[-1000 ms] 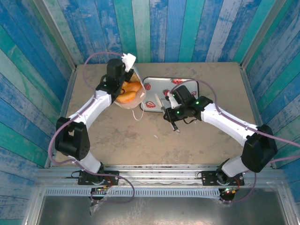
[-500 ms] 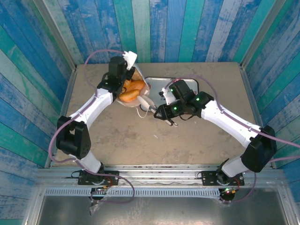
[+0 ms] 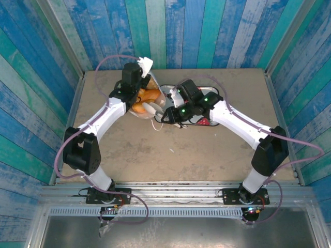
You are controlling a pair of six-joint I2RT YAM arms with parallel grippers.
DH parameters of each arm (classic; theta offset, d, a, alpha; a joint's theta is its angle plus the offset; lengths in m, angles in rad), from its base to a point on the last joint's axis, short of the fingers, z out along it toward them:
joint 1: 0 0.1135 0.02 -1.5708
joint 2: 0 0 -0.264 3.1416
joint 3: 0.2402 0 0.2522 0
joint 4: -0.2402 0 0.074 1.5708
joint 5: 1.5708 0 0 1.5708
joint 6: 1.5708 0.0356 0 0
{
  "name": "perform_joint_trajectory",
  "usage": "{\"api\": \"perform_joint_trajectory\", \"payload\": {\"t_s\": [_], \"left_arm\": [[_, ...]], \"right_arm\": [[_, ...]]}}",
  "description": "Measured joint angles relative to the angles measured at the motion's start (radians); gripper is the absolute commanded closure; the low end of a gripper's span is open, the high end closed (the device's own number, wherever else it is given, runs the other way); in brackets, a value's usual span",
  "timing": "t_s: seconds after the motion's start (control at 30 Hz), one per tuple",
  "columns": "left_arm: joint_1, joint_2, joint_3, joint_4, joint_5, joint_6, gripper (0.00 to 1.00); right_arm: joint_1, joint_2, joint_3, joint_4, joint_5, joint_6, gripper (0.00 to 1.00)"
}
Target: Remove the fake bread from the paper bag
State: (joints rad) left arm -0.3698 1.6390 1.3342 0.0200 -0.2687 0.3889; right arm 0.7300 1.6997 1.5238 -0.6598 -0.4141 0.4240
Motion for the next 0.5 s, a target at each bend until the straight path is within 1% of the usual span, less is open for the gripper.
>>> {"api": "perform_joint_trajectory", "payload": {"t_s": [0.2,0.5], "left_arm": [[-0.003,0.000,0.000,0.000,-0.008,0.002,1.00],[-0.005,0.000,0.000,0.001,-0.010,0.003,1.00]], "right_arm": [[-0.011,0.064,0.076,0.005,0.017,0.042,0.51],[-0.034,0.147,0.134,0.040,0.003,0.105,0.51]]}}
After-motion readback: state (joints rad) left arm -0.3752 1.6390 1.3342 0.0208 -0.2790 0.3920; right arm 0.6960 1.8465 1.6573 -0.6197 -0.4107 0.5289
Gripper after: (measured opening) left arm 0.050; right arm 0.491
